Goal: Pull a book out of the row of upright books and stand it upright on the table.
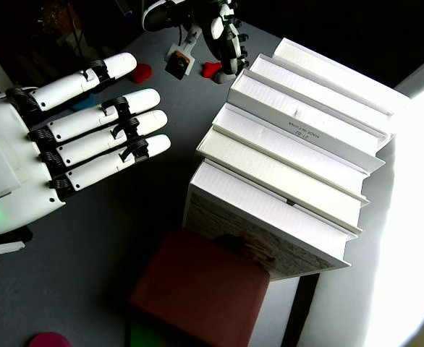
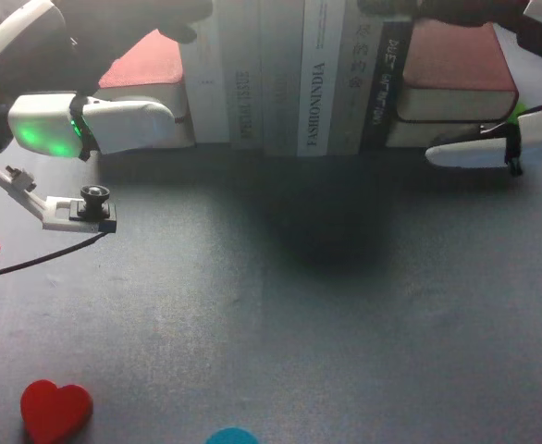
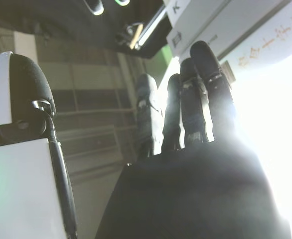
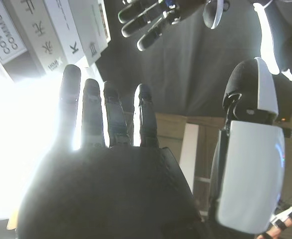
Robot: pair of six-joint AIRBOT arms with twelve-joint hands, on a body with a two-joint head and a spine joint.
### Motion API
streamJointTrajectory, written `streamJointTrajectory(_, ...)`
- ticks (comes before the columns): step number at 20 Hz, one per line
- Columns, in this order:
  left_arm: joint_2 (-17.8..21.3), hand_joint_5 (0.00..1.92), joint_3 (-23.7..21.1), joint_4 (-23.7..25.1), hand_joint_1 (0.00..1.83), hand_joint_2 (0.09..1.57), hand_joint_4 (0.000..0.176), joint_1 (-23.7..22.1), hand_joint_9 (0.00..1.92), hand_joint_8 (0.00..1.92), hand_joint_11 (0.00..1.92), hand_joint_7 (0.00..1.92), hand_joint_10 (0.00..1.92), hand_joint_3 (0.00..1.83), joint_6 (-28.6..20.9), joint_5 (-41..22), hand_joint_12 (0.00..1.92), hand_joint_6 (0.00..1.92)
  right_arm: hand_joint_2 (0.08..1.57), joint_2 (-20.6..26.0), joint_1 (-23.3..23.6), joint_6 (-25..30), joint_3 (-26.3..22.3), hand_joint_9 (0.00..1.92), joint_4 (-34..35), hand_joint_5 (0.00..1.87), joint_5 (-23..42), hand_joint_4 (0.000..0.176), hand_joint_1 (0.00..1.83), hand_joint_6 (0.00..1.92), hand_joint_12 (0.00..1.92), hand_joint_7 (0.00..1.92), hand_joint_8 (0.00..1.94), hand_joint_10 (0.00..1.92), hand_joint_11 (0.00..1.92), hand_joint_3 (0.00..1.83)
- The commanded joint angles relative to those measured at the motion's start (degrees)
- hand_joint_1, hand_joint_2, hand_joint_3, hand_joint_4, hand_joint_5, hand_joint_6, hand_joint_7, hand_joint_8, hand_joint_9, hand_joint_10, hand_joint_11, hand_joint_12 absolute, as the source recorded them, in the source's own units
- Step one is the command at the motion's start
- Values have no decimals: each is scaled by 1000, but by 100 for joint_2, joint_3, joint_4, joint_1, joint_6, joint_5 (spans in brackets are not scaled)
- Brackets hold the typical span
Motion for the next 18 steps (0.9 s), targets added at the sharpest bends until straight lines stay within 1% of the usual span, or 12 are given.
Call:
streamJointTrajectory(1, 19, 477, -15, -285, 1036, 860, 0, -65, 358, 8, 0, 392, 154, 12, -52, -639, 1372, 4, 909, 11, 105, 80, -30, 297, 273, 305, 601, 63, 1095, 14, 1276, 314, 5, 133, 0, 19)
streamJointTrajectory(3, 23, 483, -25, -321, 1015, 860, 0, -28, 362, 3, 0, 393, 139, 4, -52, -665, 1379, 3, 903, 39, 106, 187, -36, 309, 107, 309, 540, 61, 1066, 8, 1336, 325, 4, 105, 0, 8)
streamJointTrajectory(5, 23, 502, -29, -353, 989, 844, 0, 8, 418, 5, 0, 431, 90, 0, -52, -690, 1404, 3, 927, 119, 202, 187, -54, 299, -24, 285, 426, 29, 1033, 4, 1379, 296, 1, 72, 0, 10)
streamJointTrajectory(6, 23, 502, -41, -373, 998, 844, 0, 31, 437, 7, 0, 445, 84, 0, -52, -701, 1445, 1, 954, 169, 283, 187, -77, 266, -105, 279, 367, 57, 986, 0, 1289, 262, 0, 33, 0, 9)
streamJointTrajectory(7, 27, 494, -54, -392, 987, 845, 0, 59, 433, 1, 0, 435, 78, 0, -52, -713, 1451, 1, 938, 238, 388, 187, -116, 282, -216, 301, 303, 38, 874, 5, 1327, 294, 6, 22, 0, 0)
streamJointTrajectory(8, 36, 487, -65, -403, 962, 853, 0, 79, 432, 0, 0, 427, 70, 3, -52, -716, 1434, 0, 998, 299, 491, 186, -141, 249, -312, 268, 245, 46, 782, 0, 1294, 223, 0, 5, 0, 14)
streamJointTrajectory(9, 47, 478, -77, -421, 976, 860, 0, 100, 421, 0, 0, 423, 58, 4, -52, -722, 1381, 0, 1037, 354, 583, 170, -160, 169, -388, 248, 199, 61, 698, 0, 1224, 141, 0, 0, 0, 18)
streamJointTrajectory(11, 56, 473, -88, -435, 983, 858, 0, 132, 409, 0, 0, 421, 44, 2, -52, -722, 1333, 0, 1128, 450, 798, 136, -191, 39, -543, 246, 96, 133, 567, 3, 961, 62, 0, 0, 0, 17)
streamJointTrajectory(13, 66, 460, -107, -480, 984, 853, 9, 193, 399, 2, 0, 410, 38, 0, -52, -734, 1333, 1, 1093, 557, 1168, 98, -218, 3, -840, 327, -197, 157, 255, 13, 766, 35, 0, 0, 0, 0)
streamJointTrajectory(14, 74, 471, -121, -489, 989, 848, 19, 205, 397, 4, 0, 418, 34, 0, -52, -740, 1314, 4, 1150, 586, 1385, 98, -217, 0, -1037, 415, -369, 121, 88, 19, 565, 6, 0, 0, 0, 6)
streamJointTrajectory(15, 75, 469, -129, -495, 990, 847, 21, 213, 392, 2, 0, 414, 29, 0, -52, -744, 1288, 2, 1195, 602, 1636, 98, -214, 0, -1234, 550, -541, 116, 159, 38, 112, 0, 0, 0, 0, 11)
streamJointTrajectory(18, 76, 461, -135, -494, 1007, 844, 31, 206, 367, 0, 0, 372, 13, 0, -52, -744, 1225, 0, 1230, 519, 2048, 78, -108, 0, -1542, 744, -878, 113, 339, 41, 0, 0, 0, 0, 0, 5)
